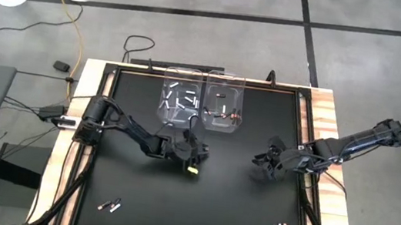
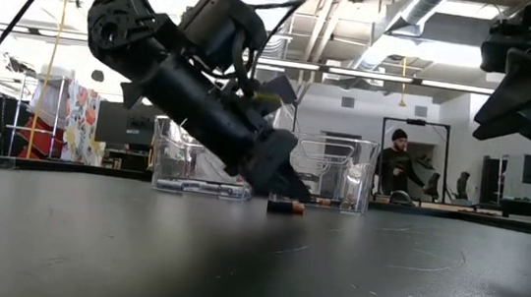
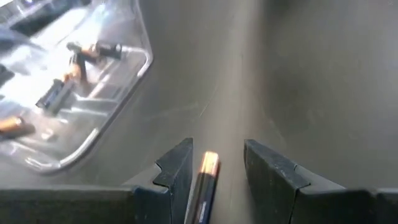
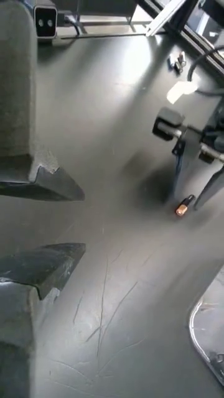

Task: Sort batteries
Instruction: Put the black battery into the right transparent bin

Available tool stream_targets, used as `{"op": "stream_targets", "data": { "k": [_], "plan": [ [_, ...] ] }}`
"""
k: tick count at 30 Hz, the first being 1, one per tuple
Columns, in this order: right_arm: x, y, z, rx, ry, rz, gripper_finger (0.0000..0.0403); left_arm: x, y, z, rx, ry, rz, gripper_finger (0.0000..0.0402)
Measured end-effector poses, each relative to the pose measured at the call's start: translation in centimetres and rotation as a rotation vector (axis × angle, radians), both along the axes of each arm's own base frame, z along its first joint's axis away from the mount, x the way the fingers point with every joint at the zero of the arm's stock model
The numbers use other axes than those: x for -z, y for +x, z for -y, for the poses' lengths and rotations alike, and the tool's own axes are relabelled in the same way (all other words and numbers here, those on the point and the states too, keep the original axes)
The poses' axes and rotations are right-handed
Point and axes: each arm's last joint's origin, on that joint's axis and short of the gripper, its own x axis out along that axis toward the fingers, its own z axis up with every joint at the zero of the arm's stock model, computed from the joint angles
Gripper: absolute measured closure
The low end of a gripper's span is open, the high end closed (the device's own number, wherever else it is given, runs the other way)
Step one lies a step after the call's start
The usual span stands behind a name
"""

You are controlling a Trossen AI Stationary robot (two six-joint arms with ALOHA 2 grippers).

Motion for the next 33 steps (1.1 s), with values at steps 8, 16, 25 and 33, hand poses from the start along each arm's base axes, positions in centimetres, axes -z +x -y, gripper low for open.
{"op": "stream_targets", "data": {
  "k": [8,16,25,33],
  "plan": [
    [0.0,-0.2,-0.4,-0.030,0.007,-0.002,0.0267,1.1,-0.5,-0.9,0.020,-0.050,-0.128,0.0262],
    [0.0,-0.2,-0.4,-0.029,0.005,-0.004,0.0267,1.3,-0.6,-0.9,0.064,-0.057,-0.158,0.0283],
    [0.0,-0.2,-0.4,-0.028,0.005,-0.004,0.0267,1.6,-0.8,-0.8,0.089,-0.065,-0.202,0.0379],
    [0.1,-0.2,-0.4,-0.028,0.004,-0.007,0.0267,1.5,-0.7,-0.6,0.084,-0.083,-0.173,0.0370]
  ]
}}
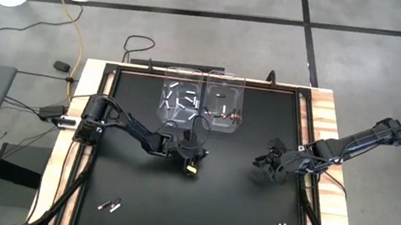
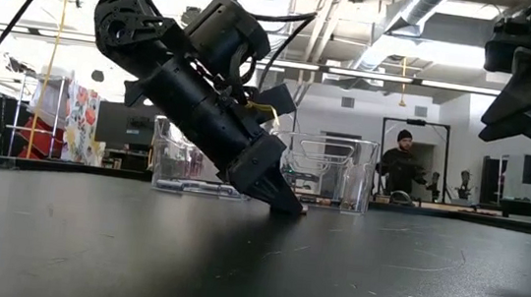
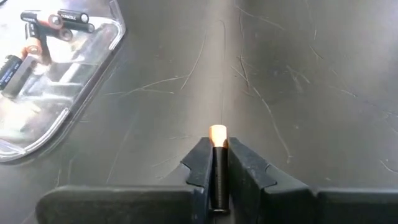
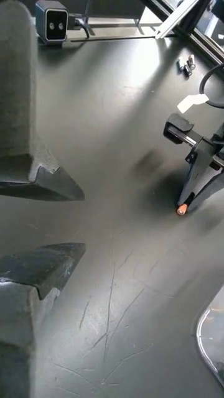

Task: Sort batteries
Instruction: Put the black battery into the right transparent bin

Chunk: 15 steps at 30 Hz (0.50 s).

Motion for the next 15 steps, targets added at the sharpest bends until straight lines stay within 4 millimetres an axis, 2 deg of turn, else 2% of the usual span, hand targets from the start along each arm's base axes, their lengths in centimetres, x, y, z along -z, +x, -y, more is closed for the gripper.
{"op": "stream_targets", "data": {
  "k": [8,15],
  "plan": [
    [0.8,0.1,-0.1,0.003,-0.030,-0.074,0.0267,-1.6,0.1,0.1,0.014,-0.029,0.082,0.0370],
    [1.9,0.8,-0.3,0.007,-0.067,-0.156,0.0267,-6.8,-0.4,-0.4,-0.011,-0.061,0.200,0.0370]
  ]
}}
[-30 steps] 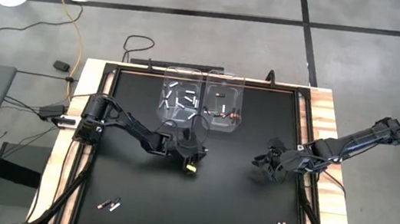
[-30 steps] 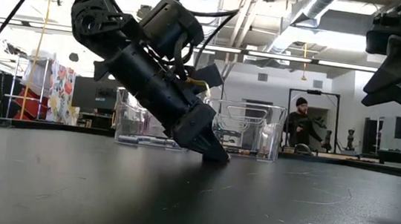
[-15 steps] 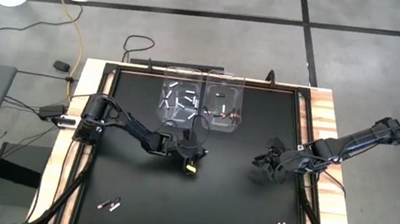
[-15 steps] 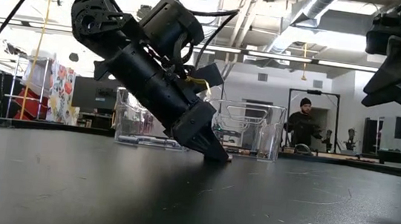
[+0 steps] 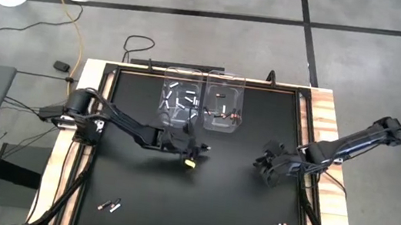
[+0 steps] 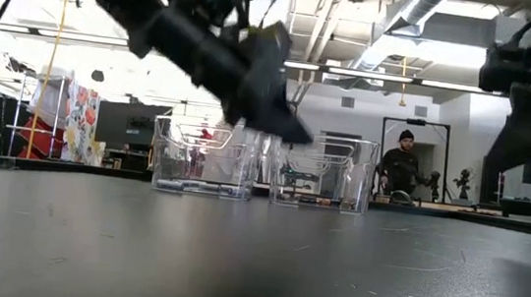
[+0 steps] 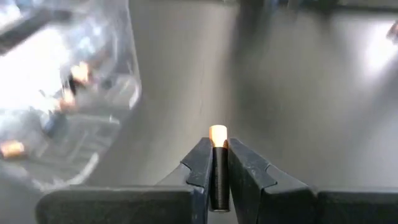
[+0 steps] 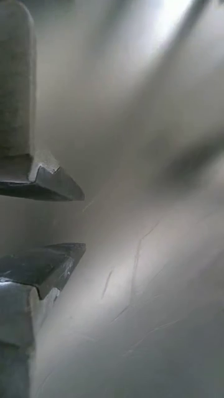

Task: Sort batteries
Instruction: Put the black battery into the right transparent bin

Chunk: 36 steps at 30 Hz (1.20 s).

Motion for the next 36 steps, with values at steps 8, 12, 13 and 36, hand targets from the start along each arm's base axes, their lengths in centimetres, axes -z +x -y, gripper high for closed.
{"op": "stream_targets", "data": {
  "k": [8,12,13,36],
  "plan": [
    [1.9,1.1,0.0,0.062,-0.023,-0.119,0.0267,-8.7,-0.7,-3.7,-0.094,-0.011,0.027,0.0370],
    [2.8,1.8,0.2,0.131,-0.007,-0.156,0.0267,-12.2,-0.3,-8.2,-0.146,0.019,-0.054,0.0370],
    [3.0,1.9,0.3,0.146,-0.003,-0.161,0.0267,-12.8,0.0,-9.5,-0.145,0.015,-0.068,0.0370],
    [4.1,4.6,1.6,0.457,0.192,-0.047,0.0267,-5.7,8.9,-25.4,0.118,-0.077,-0.560,0.0370]
  ]
}}
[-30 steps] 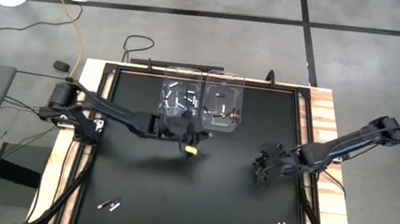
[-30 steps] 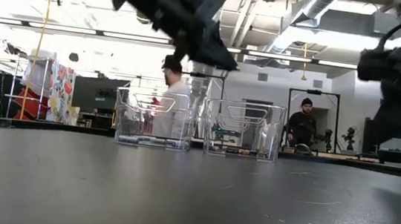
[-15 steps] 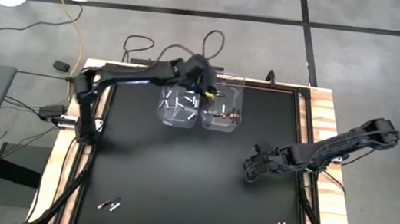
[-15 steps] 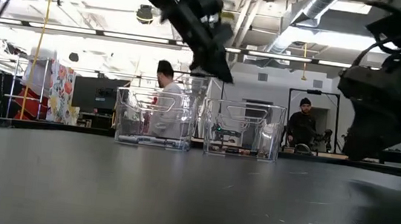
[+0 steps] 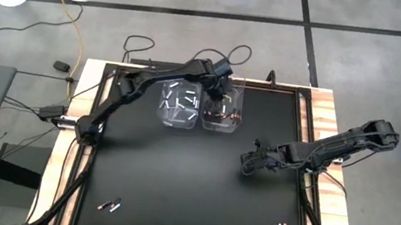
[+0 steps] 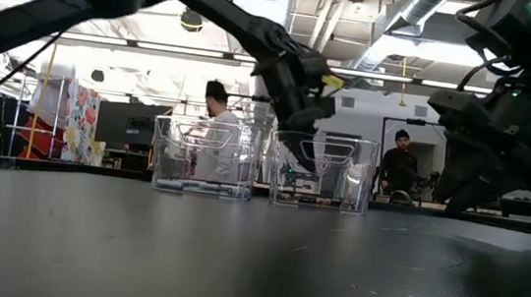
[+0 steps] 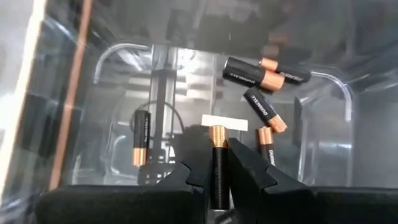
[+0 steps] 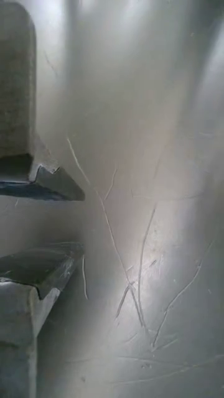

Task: Sort batteries
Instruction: Put the black battery into the right transparent bin

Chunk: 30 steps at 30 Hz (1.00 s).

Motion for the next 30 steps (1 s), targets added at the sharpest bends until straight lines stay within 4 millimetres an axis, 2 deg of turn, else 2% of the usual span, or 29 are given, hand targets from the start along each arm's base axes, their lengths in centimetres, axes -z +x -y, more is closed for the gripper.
{"op": "stream_targets", "data": {
  "k": [5,8,12,17,26,30],
  "plan": [
    [0.0,0.1,0.3,0.027,0.008,0.004,0.0267,1.9,1.0,-0.2,0.018,-0.009,-0.036,0.0370],
    [0.0,0.1,0.5,0.038,0.008,0.003,0.0267,2.6,1.1,-0.1,0.022,0.059,-0.086,0.0367],
    [0.0,0.1,0.7,0.050,0.008,0.003,0.0267,2.1,1.3,0.1,0.024,0.102,-0.078,0.0353],
    [0.0,0.1,0.9,0.057,0.007,0.001,0.0267,2.1,1.5,0.0,-0.035,0.081,-0.059,0.0333],
    [0.0,0.1,0.9,0.045,-0.002,-0.008,0.0267,2.1,1.5,0.0,-0.034,0.083,-0.055,0.0286],
    [0.0,0.0,0.9,0.037,-0.008,-0.012,0.0267,1.8,1.7,0.4,-0.028,0.113,-0.065,0.0279]
  ]
}}
